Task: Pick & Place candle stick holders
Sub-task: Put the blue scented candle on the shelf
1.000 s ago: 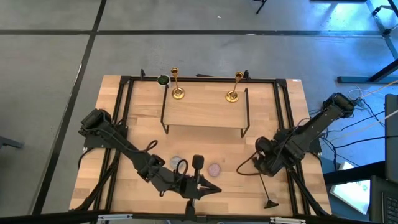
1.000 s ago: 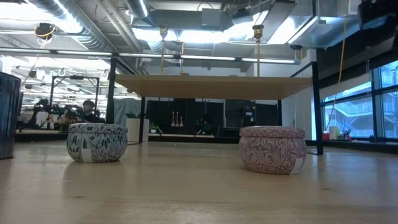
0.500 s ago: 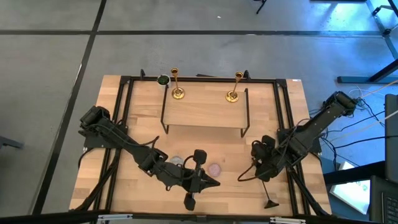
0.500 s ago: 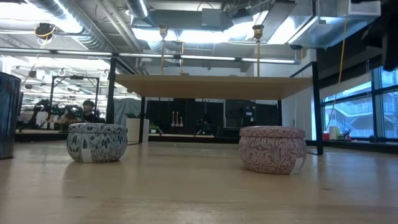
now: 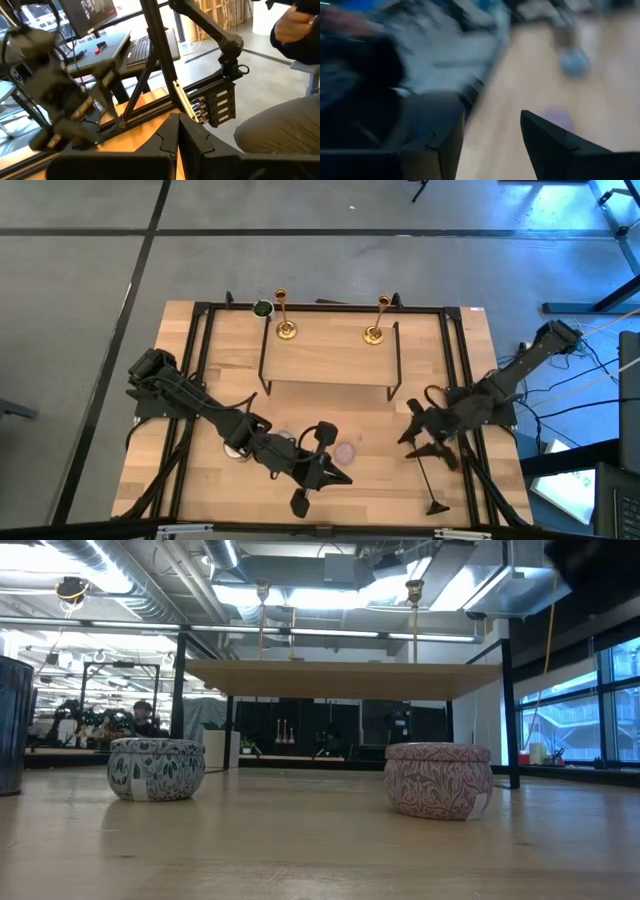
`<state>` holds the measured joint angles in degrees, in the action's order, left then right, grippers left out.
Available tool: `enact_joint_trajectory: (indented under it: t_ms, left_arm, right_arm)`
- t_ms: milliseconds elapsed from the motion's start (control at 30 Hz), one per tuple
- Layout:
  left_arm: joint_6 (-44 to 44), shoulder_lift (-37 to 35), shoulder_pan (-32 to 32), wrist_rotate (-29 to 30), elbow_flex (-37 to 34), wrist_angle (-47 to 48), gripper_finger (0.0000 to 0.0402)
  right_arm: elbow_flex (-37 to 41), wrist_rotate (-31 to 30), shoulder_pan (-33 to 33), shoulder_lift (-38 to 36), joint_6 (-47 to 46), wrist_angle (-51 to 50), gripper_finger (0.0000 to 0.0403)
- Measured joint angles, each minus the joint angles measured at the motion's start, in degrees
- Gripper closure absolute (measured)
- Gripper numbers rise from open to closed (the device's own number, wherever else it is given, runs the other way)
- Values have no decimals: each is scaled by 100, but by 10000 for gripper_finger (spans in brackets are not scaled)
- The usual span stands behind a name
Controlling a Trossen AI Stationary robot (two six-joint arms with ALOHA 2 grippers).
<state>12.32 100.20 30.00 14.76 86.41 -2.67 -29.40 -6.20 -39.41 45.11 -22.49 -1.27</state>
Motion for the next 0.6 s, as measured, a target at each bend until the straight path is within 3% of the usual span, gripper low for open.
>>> enact_joint_trajectory:
  t_ms: [67, 200, 467, 600]
  left_arm:
    - [-4, 0, 0, -2, 0, 64, 399]
    - [30, -4, 38, 26, 0, 196, 399]
    - [140, -28, 44, 223, 0, 227, 399]
    - [-18, -28, 43, 462, 0, 332, 400]
  right_arm:
    - [75, 188, 37, -183, 361, 384, 207]
    - [90, -141, 54, -283, 889, 267, 207]
    - [95, -1510, 277, -287, 962, 757, 207]
    - [95, -1073, 308, -286, 1267, 762, 207]
